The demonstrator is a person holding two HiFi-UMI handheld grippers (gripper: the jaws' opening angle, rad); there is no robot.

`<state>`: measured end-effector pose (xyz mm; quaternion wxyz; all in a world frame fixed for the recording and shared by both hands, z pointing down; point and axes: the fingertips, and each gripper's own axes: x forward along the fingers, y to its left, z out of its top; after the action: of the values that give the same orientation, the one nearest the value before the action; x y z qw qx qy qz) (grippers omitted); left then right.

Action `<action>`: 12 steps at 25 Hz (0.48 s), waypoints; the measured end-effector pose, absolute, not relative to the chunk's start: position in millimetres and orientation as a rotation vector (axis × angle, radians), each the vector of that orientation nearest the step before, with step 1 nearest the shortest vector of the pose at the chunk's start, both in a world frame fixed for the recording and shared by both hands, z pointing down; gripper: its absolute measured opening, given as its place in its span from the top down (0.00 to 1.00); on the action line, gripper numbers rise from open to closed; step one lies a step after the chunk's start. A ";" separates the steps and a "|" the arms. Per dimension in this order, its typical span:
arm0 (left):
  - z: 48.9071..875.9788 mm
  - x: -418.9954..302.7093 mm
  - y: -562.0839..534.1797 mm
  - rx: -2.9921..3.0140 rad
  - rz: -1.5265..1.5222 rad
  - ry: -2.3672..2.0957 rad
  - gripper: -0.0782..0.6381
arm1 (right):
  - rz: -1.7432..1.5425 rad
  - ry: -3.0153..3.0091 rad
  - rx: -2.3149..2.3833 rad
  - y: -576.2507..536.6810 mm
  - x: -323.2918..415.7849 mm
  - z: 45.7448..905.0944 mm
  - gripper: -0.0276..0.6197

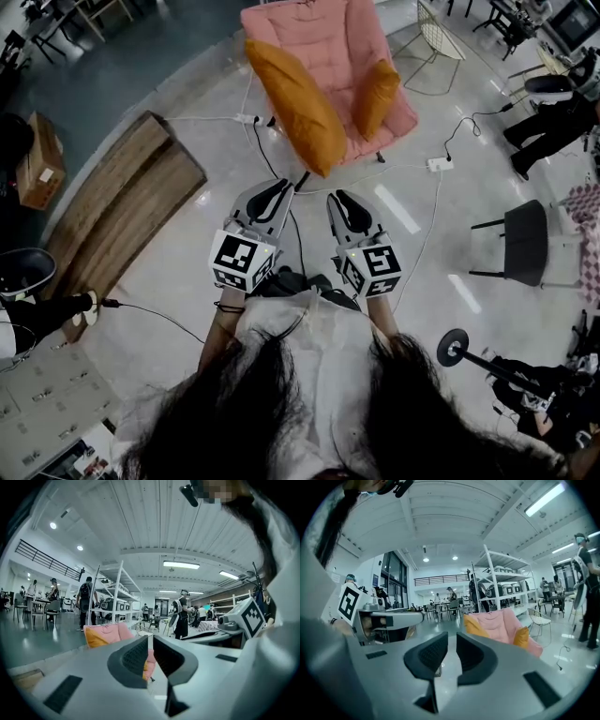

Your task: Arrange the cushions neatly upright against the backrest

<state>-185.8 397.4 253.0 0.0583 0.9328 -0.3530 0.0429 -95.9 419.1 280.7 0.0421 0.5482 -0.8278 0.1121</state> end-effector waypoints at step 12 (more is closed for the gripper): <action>281.5 -207.6 364.1 2.783 0.163 -1.021 0.85 | 0.382 -2.456 1.725 396.8 -103.6 306.5 0.85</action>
<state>-207.6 364.1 281.5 0.0860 0.9339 -0.3427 0.0547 -103.6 396.8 306.5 0.0580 0.5693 -0.8103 0.1261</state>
